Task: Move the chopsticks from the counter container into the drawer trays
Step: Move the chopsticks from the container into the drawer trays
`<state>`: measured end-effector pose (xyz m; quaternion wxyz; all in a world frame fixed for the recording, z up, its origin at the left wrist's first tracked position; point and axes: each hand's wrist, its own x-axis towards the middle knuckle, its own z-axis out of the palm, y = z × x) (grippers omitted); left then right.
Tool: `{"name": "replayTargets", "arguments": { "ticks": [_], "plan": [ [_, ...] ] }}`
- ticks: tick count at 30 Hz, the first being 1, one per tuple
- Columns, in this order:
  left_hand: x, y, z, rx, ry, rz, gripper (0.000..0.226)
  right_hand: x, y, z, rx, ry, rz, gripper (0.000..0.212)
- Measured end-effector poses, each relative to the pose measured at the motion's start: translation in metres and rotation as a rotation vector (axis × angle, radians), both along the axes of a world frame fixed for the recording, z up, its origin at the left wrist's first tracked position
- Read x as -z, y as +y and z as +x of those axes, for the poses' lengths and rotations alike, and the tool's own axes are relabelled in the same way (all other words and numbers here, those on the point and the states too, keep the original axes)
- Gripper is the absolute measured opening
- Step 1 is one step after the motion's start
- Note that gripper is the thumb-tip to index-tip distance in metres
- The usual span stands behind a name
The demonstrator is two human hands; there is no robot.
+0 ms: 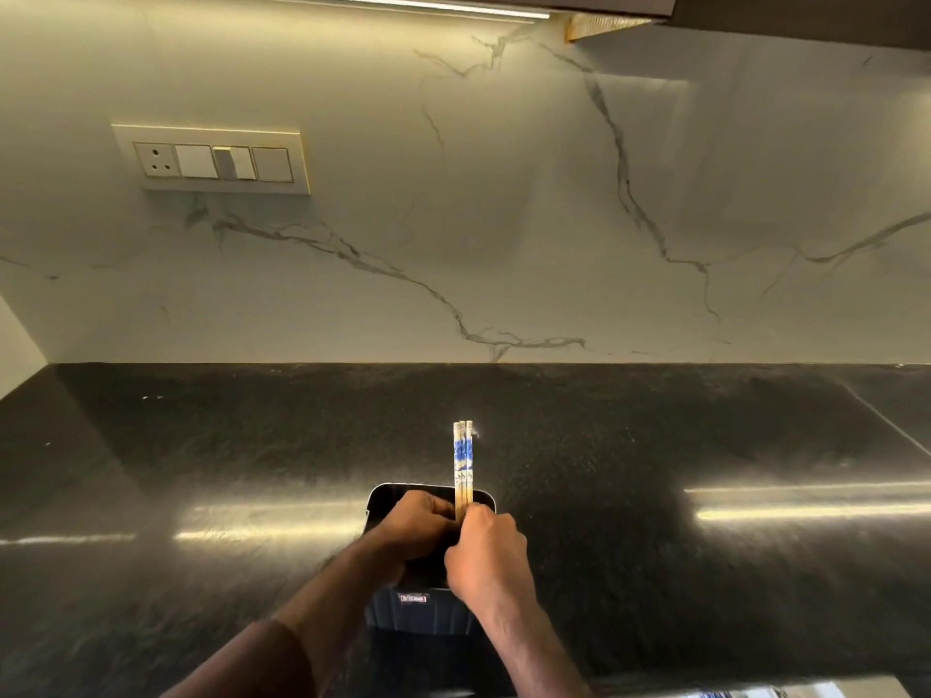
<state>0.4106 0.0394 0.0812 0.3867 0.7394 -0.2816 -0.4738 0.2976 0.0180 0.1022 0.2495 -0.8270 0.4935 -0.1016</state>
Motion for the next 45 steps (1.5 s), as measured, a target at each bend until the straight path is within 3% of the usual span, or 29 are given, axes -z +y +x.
{"name": "replayTargets", "arguments": {
  "ticks": [5, 12, 17, 23, 27, 45],
  "plan": [
    [-0.003, 0.003, 0.006, 0.017, -0.076, -0.049, 0.006, -0.004, 0.0, -0.001, 0.019, -0.053, -0.009, 0.033],
    [-0.036, 0.0, 0.017, -0.096, -0.188, -0.193, 0.004, -0.005, 0.003, 0.005, -0.013, -0.092, -0.055, 0.019],
    [-0.073, 0.003, 0.029, -0.142, -0.111, -0.33, 0.01, -0.011, 0.004, 0.009, -0.063, -0.237, -0.005, 0.015],
    [-0.102, 0.014, 0.036, -0.177, -0.056, -0.4, 0.013, -0.024, 0.004, 0.009, -0.117, -0.571, 0.324, 0.015],
    [-0.112, 0.019, 0.034, -0.131, -0.041, -0.414, 0.012, -0.026, 0.007, 0.003, -0.143, -0.691, 0.41, 0.012],
    [-0.154, 0.079, 0.013, -0.009, 0.078, -0.537, 0.018, -0.066, 0.059, -0.024, -0.098, -0.783, 0.411, 0.011]
  ]
}}
